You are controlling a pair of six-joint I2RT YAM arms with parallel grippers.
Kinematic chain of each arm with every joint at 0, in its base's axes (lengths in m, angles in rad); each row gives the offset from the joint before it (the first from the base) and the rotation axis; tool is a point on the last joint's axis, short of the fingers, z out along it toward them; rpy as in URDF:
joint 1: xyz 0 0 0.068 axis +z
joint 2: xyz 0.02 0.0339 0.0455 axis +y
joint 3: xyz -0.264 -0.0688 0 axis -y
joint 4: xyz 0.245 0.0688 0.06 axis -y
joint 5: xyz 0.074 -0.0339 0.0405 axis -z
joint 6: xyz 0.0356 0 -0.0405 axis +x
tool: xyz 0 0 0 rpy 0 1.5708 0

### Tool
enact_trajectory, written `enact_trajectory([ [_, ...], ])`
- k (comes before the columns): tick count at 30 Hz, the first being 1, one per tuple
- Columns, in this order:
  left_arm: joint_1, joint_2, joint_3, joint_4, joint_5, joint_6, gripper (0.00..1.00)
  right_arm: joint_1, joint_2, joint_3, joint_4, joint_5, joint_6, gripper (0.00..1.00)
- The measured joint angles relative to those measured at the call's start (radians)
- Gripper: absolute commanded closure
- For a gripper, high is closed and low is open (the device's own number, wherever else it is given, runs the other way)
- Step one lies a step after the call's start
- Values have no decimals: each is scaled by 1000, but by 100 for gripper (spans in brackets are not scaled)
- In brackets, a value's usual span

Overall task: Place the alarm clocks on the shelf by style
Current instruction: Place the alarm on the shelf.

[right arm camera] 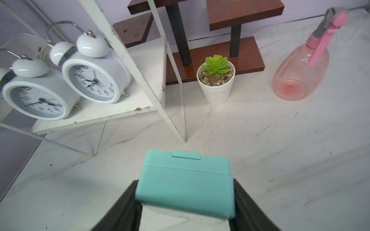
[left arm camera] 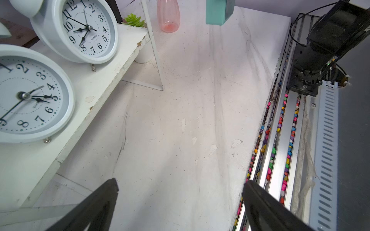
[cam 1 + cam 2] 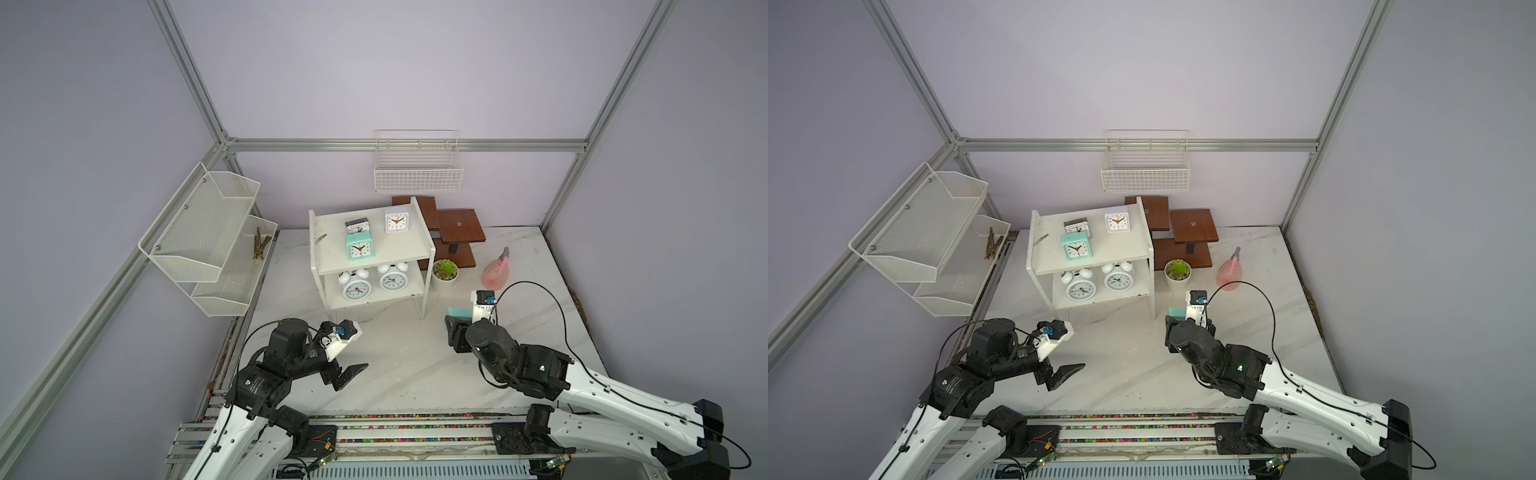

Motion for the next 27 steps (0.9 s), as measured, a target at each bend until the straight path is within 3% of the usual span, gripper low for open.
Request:
enact_trajectory([
  [10, 0, -2, 0, 0, 0, 0, 0, 55, 188, 324, -82, -1, -146, 55],
  [27, 0, -9, 0, 1, 0, 0, 0, 64, 461, 848, -136, 33, -372, 53],
])
